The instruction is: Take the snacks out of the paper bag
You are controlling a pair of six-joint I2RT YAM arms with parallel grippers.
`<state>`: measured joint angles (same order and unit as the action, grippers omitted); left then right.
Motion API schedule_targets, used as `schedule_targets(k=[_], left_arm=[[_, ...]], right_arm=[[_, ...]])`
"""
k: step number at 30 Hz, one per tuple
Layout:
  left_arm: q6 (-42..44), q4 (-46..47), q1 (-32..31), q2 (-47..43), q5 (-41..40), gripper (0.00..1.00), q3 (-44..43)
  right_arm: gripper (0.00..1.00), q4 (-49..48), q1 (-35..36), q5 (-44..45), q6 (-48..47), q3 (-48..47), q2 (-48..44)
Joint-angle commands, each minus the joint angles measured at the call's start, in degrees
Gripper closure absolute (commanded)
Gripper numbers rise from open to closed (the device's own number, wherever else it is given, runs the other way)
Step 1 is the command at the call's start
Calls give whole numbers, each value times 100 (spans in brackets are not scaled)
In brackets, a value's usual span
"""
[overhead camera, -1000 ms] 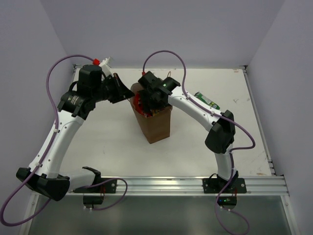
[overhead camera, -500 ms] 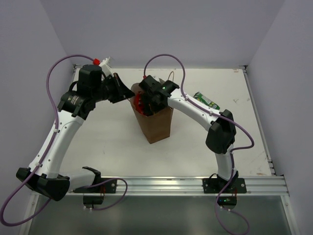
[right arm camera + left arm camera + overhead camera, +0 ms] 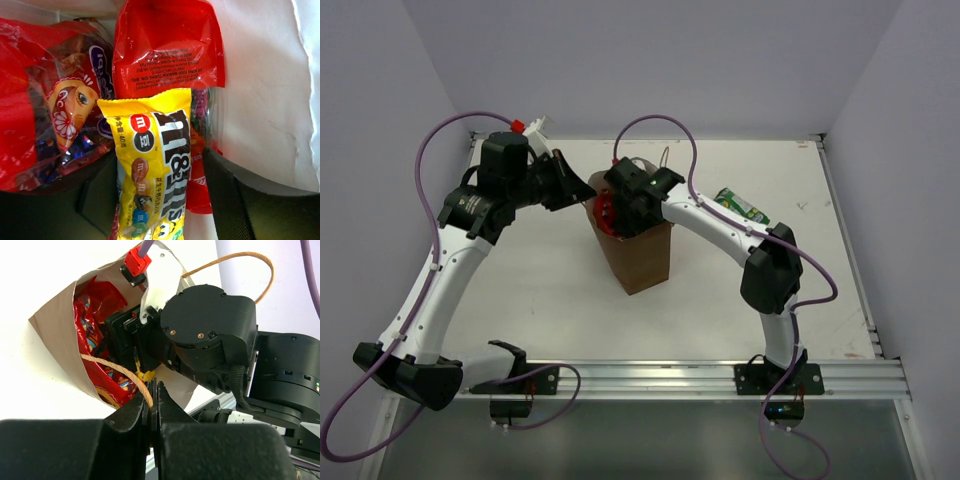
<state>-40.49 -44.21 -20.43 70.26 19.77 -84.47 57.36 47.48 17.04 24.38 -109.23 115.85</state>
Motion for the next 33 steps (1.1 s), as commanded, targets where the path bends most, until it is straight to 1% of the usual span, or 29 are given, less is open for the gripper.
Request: schedule_targets(k=[1, 4, 6, 10, 11, 13, 17, 18, 24, 28, 33], left_arm=[[6, 263, -14, -118, 141, 98, -61], [6, 255, -14, -118, 124, 98, -61], [6, 263, -14, -118, 124, 98, -44], [15, 263, -14, -118, 132, 98, -26], [6, 263, -14, -118, 132, 98, -26], [6, 272, -14, -118, 132, 98, -26], [6, 272, -14, -118, 115, 98, -26], [6, 281, -14, -118, 115, 98, -9], [6, 342, -14, -118, 71, 98, 123], [-20, 421, -14, -118, 80, 99, 220], [-12, 413, -5, -118, 71, 99, 203]], right_arm=[[35, -155, -37, 63, -65, 112, -28], [38, -190, -55, 72, -83, 156, -19], [43, -260, -55, 54, -91, 209, -36], [54, -357, -73, 54, -162, 201, -37], [63, -357, -73, 71, -170, 166, -28], [69, -349, -81, 89, -197, 139, -19], [98, -349, -82, 81, -206, 86, -80], [100, -340, -81, 98, -197, 77, -106], [100, -217, 77, 195, -153, 34, -651], [100, 20, 331, 291, 13, -221, -1134], [100, 266, 446, 405, 93, -572, -1819]])
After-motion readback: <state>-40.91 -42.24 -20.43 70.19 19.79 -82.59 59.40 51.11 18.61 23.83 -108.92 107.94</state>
